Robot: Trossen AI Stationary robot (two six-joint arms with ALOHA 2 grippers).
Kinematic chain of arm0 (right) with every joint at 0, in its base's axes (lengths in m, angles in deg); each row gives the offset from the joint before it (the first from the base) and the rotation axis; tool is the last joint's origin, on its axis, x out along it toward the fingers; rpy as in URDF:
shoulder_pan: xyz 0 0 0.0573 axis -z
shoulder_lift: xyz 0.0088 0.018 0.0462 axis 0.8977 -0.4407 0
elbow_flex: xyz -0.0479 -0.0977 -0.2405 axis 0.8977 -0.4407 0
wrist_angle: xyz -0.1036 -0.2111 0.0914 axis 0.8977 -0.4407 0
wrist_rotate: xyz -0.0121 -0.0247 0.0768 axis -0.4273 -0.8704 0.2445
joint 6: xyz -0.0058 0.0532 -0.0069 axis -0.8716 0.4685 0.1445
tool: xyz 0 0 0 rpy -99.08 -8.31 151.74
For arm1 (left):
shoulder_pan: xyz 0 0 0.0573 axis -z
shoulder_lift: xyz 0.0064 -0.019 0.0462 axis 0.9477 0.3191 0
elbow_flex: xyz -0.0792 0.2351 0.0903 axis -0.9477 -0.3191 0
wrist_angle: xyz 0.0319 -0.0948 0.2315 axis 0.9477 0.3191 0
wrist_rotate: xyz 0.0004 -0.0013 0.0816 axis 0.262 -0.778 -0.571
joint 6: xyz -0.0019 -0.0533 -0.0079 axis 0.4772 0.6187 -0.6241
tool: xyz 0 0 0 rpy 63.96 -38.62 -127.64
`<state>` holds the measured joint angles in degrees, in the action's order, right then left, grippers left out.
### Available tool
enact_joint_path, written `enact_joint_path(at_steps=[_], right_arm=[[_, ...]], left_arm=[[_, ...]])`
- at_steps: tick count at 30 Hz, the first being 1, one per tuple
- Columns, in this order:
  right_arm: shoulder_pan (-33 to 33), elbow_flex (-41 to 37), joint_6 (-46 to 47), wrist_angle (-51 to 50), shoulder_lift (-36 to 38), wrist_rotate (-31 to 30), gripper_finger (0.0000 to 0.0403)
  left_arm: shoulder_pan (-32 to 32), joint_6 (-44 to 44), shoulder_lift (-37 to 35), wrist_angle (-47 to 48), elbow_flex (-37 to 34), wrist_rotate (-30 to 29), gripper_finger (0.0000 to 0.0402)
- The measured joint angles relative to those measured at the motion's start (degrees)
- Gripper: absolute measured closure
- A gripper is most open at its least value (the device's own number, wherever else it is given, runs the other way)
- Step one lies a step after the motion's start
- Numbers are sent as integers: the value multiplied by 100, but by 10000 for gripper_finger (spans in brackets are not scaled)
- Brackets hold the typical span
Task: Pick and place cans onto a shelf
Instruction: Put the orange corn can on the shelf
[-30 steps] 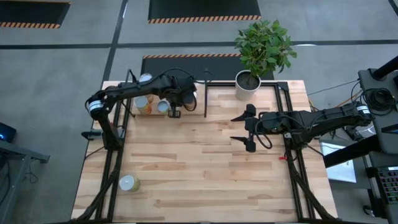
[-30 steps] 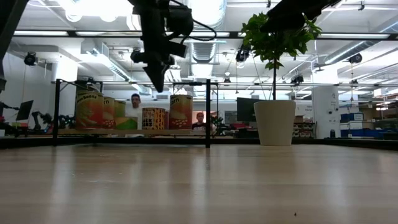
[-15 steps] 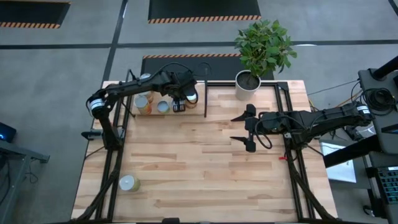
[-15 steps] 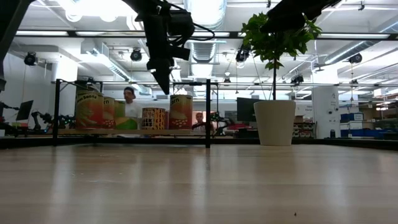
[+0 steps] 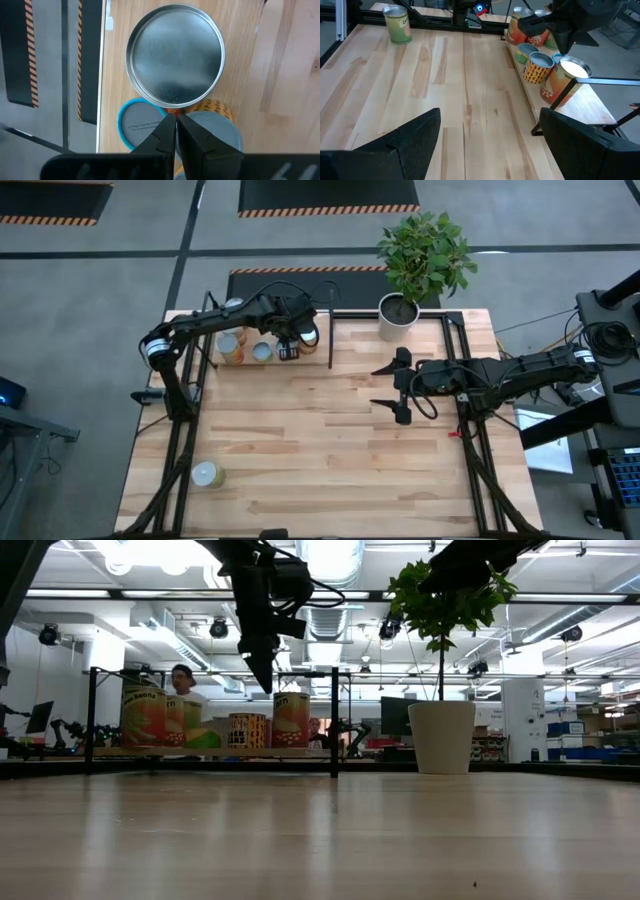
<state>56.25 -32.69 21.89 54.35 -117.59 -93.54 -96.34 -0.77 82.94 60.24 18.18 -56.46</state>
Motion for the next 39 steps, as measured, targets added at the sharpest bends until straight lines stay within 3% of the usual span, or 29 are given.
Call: enact_joint_path(at_steps=[20, 27, 35, 39], right_arm=[[-1, 0, -12, -4, -1, 1, 76], [-1, 0, -3, -4, 0, 1, 76], [0, 0, -2, -4, 0, 0, 76], [-1, 0, -1, -4, 0, 1, 76]], left_arm=[[34, 374, 365, -47, -1, 35, 402], [126, 562, 321, -124, 11, 668, 402], [217, 65, 60, -178, 13, 926, 402], [214, -271, -160, -681, 14, 1134, 402]])
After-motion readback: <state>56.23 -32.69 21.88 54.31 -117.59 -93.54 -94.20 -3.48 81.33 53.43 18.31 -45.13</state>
